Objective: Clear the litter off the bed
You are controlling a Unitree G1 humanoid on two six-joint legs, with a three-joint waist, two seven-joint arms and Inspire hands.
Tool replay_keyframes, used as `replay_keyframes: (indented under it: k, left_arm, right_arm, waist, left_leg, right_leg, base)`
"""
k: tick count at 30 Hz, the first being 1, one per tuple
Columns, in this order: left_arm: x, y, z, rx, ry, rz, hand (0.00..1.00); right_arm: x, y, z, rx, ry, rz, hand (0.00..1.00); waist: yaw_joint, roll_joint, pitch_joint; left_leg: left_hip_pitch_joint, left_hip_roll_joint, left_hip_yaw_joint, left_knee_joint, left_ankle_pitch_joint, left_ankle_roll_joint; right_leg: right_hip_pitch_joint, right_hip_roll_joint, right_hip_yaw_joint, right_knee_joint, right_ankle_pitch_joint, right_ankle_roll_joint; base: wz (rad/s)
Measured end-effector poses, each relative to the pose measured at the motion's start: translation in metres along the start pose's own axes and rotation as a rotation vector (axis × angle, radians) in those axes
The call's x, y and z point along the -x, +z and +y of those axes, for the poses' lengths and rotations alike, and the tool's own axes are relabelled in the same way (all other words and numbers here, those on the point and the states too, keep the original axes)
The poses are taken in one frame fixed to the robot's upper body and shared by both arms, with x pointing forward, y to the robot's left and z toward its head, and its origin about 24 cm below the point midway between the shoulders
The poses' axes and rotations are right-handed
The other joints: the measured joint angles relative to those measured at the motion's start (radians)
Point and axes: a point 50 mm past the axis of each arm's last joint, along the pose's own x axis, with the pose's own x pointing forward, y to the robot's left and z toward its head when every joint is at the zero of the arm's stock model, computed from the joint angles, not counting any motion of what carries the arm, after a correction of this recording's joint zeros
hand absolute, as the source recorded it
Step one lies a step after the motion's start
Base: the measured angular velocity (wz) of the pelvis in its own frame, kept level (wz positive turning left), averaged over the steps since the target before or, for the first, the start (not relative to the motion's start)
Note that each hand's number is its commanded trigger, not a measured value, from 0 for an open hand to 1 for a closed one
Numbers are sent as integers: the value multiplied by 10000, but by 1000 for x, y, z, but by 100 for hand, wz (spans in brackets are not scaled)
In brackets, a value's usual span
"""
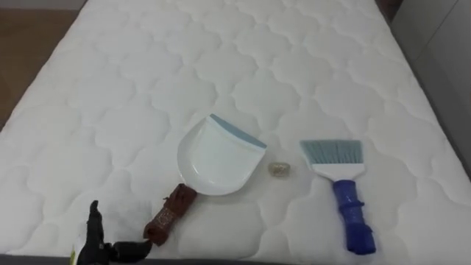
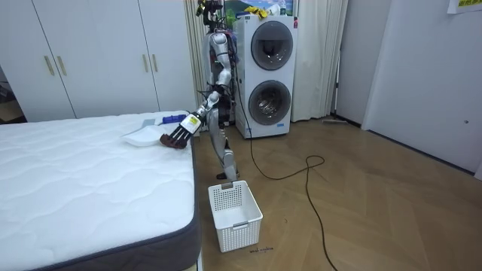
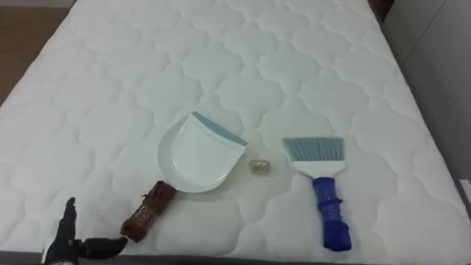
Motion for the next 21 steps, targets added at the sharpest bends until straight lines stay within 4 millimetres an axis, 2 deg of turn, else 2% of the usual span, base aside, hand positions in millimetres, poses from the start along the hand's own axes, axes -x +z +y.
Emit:
replay_keyframes:
  k: [2,6,9,14,21]
  left_arm:
    - [-1,9,1,78,130,-370,0]
    - [-2,46,-3,264,241,-2109,0]
    - [-1,54,-8,280,97,-2473,0]
    - [-1,54,-10,238,-8,-2483,0]
    - [-6,63,-13,206,-287,-2638,0]
  right_arm:
    - [0,-1,0,-49,19,3,0]
    - [0,1,1,-109,19,-100,0]
    - [0,2,1,-112,5,-142,0]
    - [1,0,-1,-105,-20,-161,0]
    - [0,6,-2,70,159,-277,0]
  waist:
    - [-118,0,-1]
    - [-202,38,-8]
    - [-400,104,-48]
    - [-523,120,-58]
    - [-681,145,-37]
  left_leg:
    - [23,-3,-8,-1,0,0]
    - [-46,-4,-1,7,0,1]
    - [-1,-1,26,1,1,1]
    - [-69,14,105,7,1,1]
    - [-323,16,156,21,21,25]
  right_leg:
    - [-11,-2,-13,-12,0,0]
    - [-35,-6,-4,7,1,1]
    - [-23,-3,30,7,1,1]
    - [-197,3,116,44,1,2]
    - [-407,-5,113,59,42,10]
  base:
    - [0]
    - [0]
    - [-4]
    - [-4]
    - [0]
